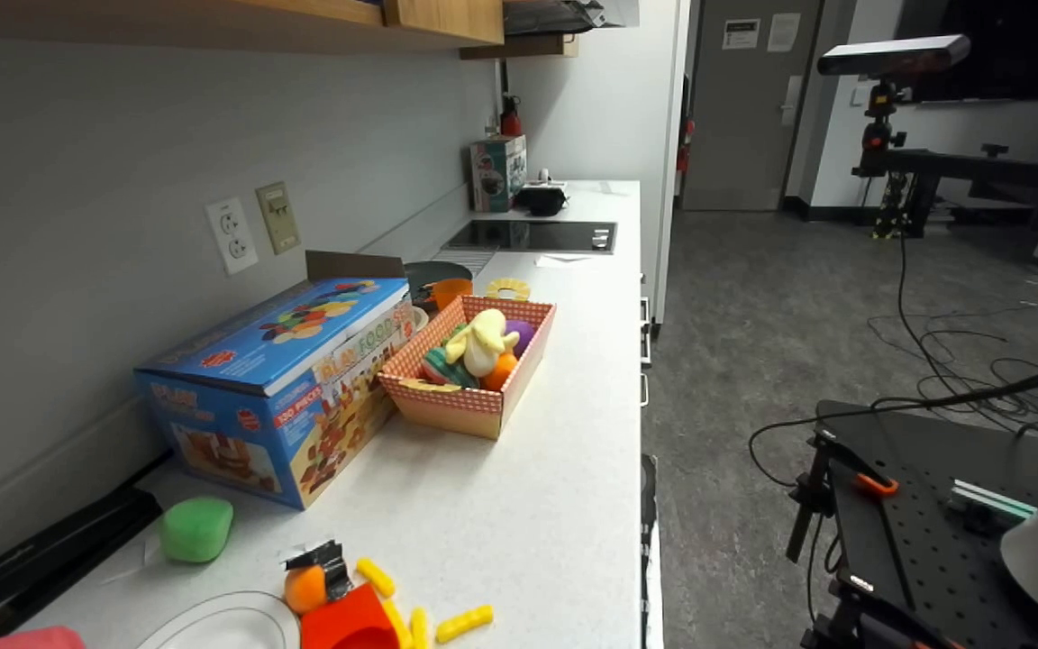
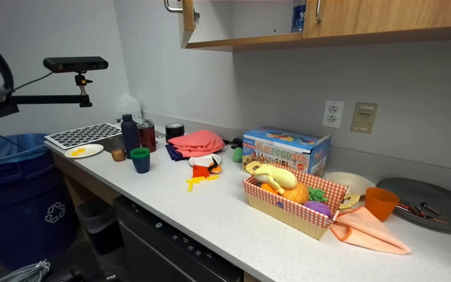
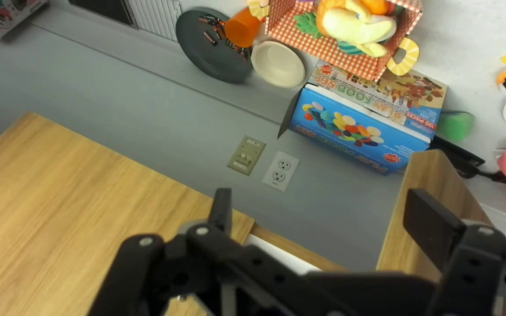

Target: Close the cabinet

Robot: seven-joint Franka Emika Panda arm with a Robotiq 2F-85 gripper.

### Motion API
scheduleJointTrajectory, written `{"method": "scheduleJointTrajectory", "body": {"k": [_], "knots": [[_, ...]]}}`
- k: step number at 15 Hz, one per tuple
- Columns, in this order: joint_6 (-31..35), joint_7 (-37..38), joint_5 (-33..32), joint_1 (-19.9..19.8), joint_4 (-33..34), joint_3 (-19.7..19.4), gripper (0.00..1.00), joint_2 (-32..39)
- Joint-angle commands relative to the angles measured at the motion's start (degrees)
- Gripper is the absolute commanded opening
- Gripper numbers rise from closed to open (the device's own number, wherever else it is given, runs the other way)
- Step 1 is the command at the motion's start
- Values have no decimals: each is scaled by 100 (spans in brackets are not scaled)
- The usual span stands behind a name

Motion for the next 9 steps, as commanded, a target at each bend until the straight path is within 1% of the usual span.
{"method": "scheduleJointTrajectory", "body": {"k": [1, 2, 5, 9], "knots": [[55, 40, 2, 115, 1, -83, 100, 71], [-122, -45, 105, 232, 44, -127, 100, 88], [-601, -407, 596, 759, 132, -414, 100, 100], [-1183, -834, 1218, 1301, 207, -726, 100, 58]]}}
